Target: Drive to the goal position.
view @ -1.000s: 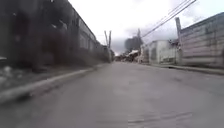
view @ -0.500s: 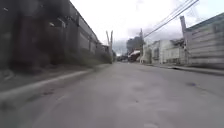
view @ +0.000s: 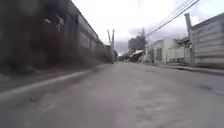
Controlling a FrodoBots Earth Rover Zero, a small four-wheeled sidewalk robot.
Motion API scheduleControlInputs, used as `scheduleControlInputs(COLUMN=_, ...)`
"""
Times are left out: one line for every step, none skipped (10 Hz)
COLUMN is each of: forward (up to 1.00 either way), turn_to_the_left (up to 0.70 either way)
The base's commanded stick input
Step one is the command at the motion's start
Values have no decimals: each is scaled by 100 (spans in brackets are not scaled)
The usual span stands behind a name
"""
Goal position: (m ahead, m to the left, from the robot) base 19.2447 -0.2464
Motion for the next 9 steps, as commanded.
scheduleControlInputs(forward=100, turn_to_the_left=-40)
scheduleControlInputs(forward=100, turn_to_the_left=-30)
scheduleControlInputs(forward=100, turn_to_the_left=-13)
scheduleControlInputs(forward=100, turn_to_the_left=0)
scheduleControlInputs(forward=100, turn_to_the_left=0)
scheduleControlInputs(forward=100, turn_to_the_left=0)
scheduleControlInputs(forward=100, turn_to_the_left=0)
scheduleControlInputs(forward=100, turn_to_the_left=0)
scheduleControlInputs(forward=100, turn_to_the_left=0)
